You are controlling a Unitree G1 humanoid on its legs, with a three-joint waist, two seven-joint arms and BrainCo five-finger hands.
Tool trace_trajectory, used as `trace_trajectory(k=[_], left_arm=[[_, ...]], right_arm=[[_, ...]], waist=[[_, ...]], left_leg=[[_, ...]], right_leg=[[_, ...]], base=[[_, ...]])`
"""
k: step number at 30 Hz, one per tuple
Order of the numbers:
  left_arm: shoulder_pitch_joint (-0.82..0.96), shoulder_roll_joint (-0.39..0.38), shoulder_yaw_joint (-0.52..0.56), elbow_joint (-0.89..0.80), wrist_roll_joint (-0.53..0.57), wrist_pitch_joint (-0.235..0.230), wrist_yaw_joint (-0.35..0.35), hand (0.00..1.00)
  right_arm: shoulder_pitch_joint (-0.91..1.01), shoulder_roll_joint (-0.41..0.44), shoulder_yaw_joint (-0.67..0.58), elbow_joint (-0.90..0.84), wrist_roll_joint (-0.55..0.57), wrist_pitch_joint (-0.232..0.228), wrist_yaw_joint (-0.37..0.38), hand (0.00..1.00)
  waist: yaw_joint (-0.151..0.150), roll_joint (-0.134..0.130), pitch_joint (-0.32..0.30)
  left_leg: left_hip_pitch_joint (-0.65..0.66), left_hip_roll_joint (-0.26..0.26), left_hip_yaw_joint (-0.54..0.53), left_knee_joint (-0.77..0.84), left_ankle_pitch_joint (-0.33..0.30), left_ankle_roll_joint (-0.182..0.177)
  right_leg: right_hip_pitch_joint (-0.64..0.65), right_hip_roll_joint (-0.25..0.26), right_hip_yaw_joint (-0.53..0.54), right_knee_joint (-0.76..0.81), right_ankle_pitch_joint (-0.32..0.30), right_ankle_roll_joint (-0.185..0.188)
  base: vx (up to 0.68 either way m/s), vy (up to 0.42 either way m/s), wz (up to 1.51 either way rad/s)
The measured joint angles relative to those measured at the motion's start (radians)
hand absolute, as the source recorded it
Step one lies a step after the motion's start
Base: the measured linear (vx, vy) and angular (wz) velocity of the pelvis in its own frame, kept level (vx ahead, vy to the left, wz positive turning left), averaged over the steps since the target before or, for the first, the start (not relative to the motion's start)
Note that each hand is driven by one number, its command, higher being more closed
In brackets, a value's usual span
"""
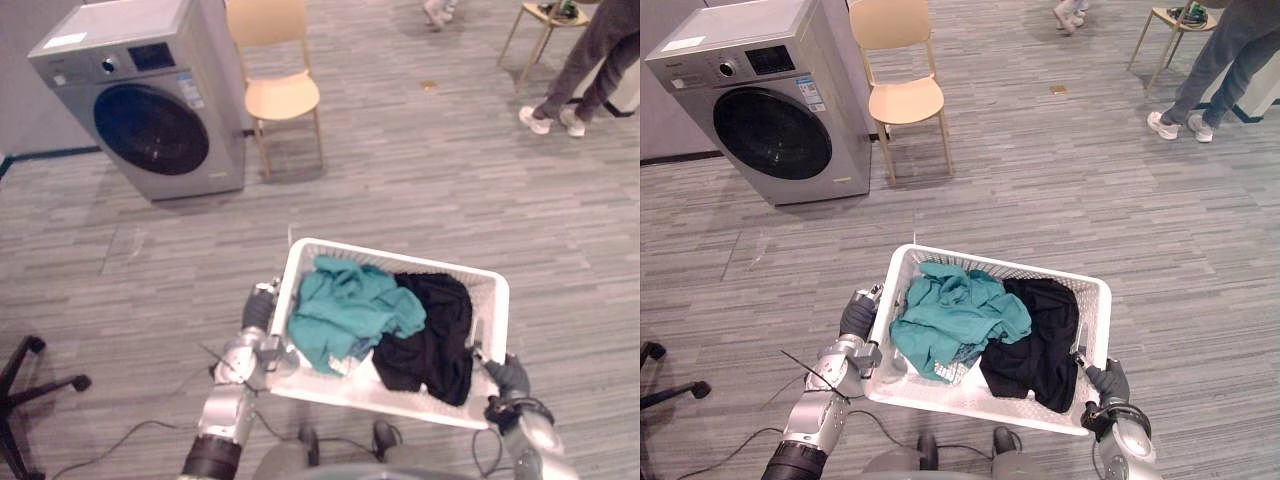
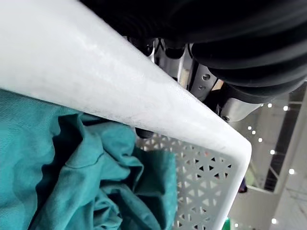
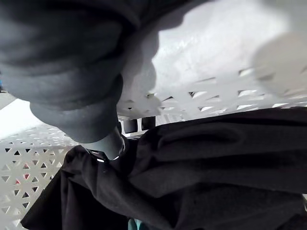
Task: Pick up the laundry basket with both hands and put the clothes into the washing machine.
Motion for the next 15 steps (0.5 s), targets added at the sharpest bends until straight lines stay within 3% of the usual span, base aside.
trace_trajectory(k=[1, 6, 9, 12, 15], left_arm=[[-0.007, 0.046, -0.059, -0.047, 0.008, 0.004, -0.042, 1.00], [-0.010, 0.047, -0.058, -0.033, 0.008, 0.001, -0.042, 1.00], [-0.012, 0.046, -0.065, 0.062, 0.007, -0.001, -0.043, 1.00], [-0.013, 0.046, -0.083, 0.151, 0.002, 0.000, -0.042, 1.00], [-0.016, 0.046, -0.093, 0.229, -0.012, -0.004, -0.041, 1.00]], right_arm=[[0.053, 0.015, -0.011, 0.001, -0.010, 0.044, -0.001, 1.00], [0.054, 0.016, -0.011, 0.011, -0.010, 0.039, 0.000, 1.00], [0.051, 0.038, -0.010, 0.129, 0.019, -0.002, 0.002, 1.00], [0.061, 0.055, 0.000, 0.259, 0.059, -0.002, 0.002, 1.00], [0.059, 0.062, -0.002, 0.346, 0.137, -0.045, 0.002, 1.00]], waist=[[-0.001, -0.056, -0.080], [-0.003, -0.056, -0.079], [-0.003, -0.061, -0.077], [-0.004, -0.068, -0.072], [-0.003, -0.076, -0.067]], left_leg=[[0.161, -0.108, -0.022, -0.283, 0.070, 0.063], [0.162, -0.107, -0.021, -0.283, 0.070, 0.063], [0.166, -0.100, -0.006, -0.287, 0.074, 0.068], [0.177, -0.093, 0.003, -0.304, 0.078, 0.063], [0.178, -0.089, 0.015, -0.305, 0.079, 0.062]], right_leg=[[0.025, -0.102, 0.001, -0.065, -0.004, 0.068], [0.023, -0.102, -0.002, -0.071, -0.003, 0.068], [0.023, -0.097, 0.005, -0.074, -0.003, 0.068], [0.023, -0.090, 0.011, -0.075, -0.003, 0.067], [0.024, -0.086, 0.018, -0.072, -0.001, 0.066]], base=[[0.06, 0.050, -0.03], [0.00, 0.000, 0.00], [0.00, 0.000, -0.08], [0.01, -0.043, -0.13], [0.03, -0.065, -0.10]])
